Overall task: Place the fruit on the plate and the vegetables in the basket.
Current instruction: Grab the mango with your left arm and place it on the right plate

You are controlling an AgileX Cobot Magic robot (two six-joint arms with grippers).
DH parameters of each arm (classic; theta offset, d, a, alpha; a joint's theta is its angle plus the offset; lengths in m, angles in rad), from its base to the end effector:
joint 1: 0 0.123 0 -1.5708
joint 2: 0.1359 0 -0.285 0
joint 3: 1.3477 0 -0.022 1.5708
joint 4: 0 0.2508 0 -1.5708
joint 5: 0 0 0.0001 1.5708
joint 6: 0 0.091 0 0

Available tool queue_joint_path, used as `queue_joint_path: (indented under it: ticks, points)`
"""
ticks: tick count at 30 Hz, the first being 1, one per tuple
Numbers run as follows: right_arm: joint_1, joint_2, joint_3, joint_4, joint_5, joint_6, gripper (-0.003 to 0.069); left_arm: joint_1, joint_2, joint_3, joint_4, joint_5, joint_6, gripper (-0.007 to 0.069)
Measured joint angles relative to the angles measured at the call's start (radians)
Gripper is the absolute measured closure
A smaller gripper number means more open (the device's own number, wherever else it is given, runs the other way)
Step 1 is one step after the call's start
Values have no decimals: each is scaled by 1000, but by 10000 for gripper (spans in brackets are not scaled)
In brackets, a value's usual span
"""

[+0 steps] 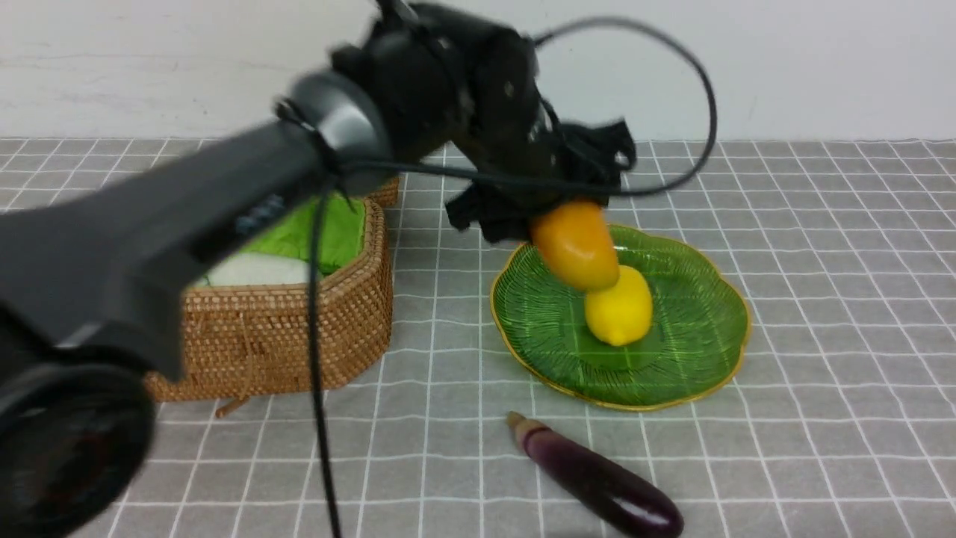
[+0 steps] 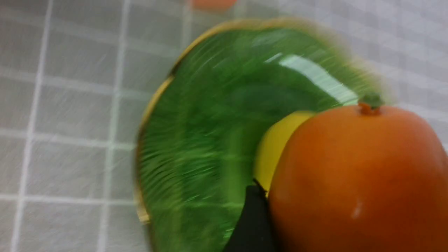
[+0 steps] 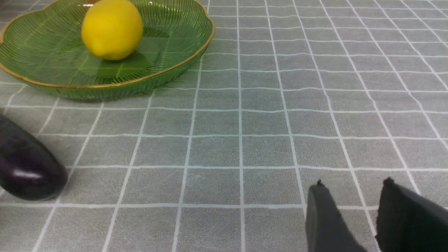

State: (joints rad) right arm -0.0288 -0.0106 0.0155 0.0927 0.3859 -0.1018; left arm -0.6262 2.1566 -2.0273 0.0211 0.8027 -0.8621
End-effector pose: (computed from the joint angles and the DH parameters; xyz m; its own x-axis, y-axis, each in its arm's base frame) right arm 0.0522 0.0017 0.1740 -0.2973 -0.0073 -0.9548 -0.0092 0.9999 -0.0048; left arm 0.4060 -0.2920 0.2803 -0.8342 -0.3216 -0.4480 -0.0717 0.8687 -0.4902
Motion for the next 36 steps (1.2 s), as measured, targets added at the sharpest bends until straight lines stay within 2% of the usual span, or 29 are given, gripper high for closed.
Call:
queue_joint_path:
  ticks: [7,21,32,36]
  points:
    - [0,0,0,0,0,0,419,0,59,-5,-1,53,2,29]
    - [0,0,0,0,0,0,419,0,-28,-15,58,92,71,27]
    - [0,0,0,0,0,0,419,0,40,-15,22,75,81,-43]
    - [0,0,0,0,0,0,419,0,35,-16,22,115,106,-37]
